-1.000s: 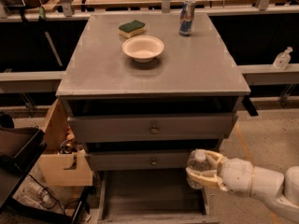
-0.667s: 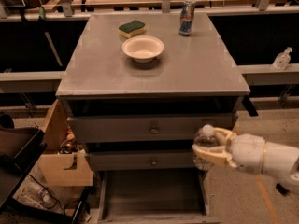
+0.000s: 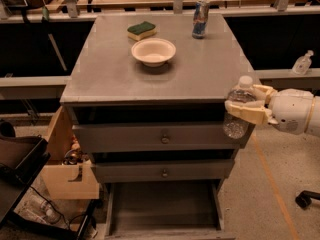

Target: Pick water bottle from bottom drawer and place on counter

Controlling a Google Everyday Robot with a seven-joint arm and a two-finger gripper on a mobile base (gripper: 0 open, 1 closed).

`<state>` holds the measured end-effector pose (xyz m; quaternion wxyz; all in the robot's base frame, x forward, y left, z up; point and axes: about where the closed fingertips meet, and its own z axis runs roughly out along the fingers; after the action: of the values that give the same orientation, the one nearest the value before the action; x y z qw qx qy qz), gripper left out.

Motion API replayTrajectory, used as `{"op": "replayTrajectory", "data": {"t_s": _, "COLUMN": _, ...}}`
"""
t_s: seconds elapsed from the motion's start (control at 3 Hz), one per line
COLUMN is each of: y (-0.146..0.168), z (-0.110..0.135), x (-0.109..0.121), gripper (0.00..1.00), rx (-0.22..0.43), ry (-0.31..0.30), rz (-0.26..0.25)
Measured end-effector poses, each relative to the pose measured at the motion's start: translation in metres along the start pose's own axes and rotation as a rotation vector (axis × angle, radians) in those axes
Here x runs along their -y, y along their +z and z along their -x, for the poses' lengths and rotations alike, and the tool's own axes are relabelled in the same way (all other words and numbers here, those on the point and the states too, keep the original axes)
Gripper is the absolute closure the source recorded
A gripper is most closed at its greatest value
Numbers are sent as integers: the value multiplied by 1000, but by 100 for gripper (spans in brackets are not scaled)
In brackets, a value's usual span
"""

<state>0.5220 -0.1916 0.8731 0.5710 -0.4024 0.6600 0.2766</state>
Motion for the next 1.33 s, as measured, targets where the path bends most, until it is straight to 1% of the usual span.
{"op": "replayTrajectory", "data": {"t_s": 0.33, "y": 1, "z": 5, "x": -1, "gripper": 100, "rx": 8, "ry": -3, "rz": 0}}
{"op": "replayTrajectory", "data": {"t_s": 0.67, "y": -7, "z": 39, "x": 6, "gripper": 100, "rx": 63, "ry": 7, "rz": -13}}
{"op": "replayTrajectory", "data": {"t_s": 1.0, "y": -20, "z": 91, "x": 21, "gripper": 100, "rx": 96, "ry": 0, "rz": -27}}
{"op": "replayTrajectory", "data": {"t_s": 1.33, "y": -28, "z": 126, "x": 53, "gripper": 100, "rx": 126, "ry": 29, "rz": -12}}
